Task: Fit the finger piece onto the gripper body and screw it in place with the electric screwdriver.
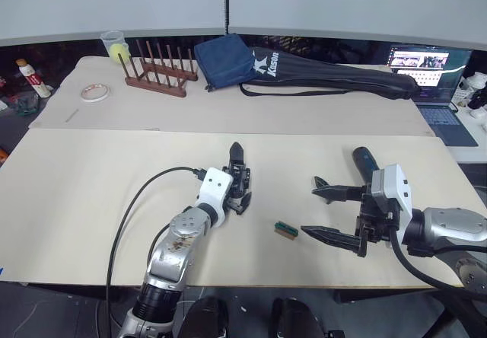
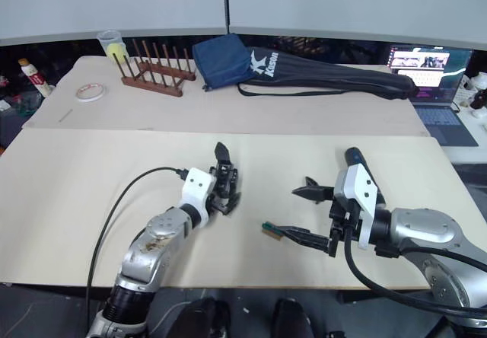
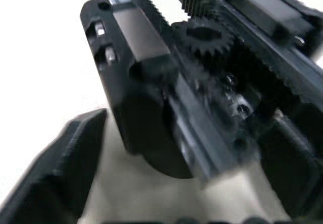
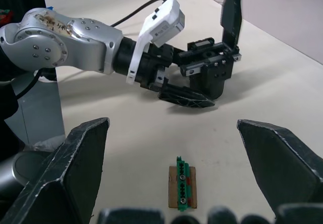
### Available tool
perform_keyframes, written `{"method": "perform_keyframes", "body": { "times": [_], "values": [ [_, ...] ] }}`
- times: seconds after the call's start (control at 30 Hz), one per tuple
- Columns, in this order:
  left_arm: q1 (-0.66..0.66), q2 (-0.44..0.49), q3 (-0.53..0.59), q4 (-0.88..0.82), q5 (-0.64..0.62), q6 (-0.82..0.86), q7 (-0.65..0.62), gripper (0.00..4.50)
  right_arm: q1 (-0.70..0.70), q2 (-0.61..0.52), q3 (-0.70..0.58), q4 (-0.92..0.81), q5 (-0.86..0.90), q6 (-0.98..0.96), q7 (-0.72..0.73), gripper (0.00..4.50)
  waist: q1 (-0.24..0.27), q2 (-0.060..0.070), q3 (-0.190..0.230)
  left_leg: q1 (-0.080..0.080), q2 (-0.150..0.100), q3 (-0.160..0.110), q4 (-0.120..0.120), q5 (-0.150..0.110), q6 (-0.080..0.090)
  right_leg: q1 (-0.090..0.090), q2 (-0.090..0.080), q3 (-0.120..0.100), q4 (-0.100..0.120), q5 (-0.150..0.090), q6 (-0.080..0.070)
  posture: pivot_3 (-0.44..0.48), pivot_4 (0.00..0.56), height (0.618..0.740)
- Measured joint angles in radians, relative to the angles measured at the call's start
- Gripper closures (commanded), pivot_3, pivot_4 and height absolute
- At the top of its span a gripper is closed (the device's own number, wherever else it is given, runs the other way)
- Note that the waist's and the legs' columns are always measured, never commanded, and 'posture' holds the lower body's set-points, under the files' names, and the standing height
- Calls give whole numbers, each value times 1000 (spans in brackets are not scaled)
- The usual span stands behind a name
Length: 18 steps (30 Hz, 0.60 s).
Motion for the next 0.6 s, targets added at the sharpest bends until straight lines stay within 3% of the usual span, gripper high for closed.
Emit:
{"method": "perform_keyframes", "body": {
  "times": [0.17, 0.3, 0.6],
  "values": [
    [17, 193, 22, 4, -89, -47, -235, 45, -8, 0, 3, 2, -6, 0, 1, 0, -1, 0, 0, 1, 1, 0, 0, 0, -1, 0, 0, -1, 1, -1, -1, 0, 150, 740],
    [-49, 294, 14, 136, -111, -178, -422, 45, -27, 0, 6, 11, -7, 0, 1, 0, 5, 1, 0, 0, 0, 0, 0, 0, 0, 0, 0, -1, 0, -3, -5, 0, 150, 740],
    [-313, 281, 14, 582, -117, -438, -648, 45, -30, 0, 3, -3, -6, 0, -9, 0, 6, 1, 0, 0, 0, 1, 1, 0, 0, 0, -1, -1, 0, 0, 0, 0, 150, 740]
  ]
}}
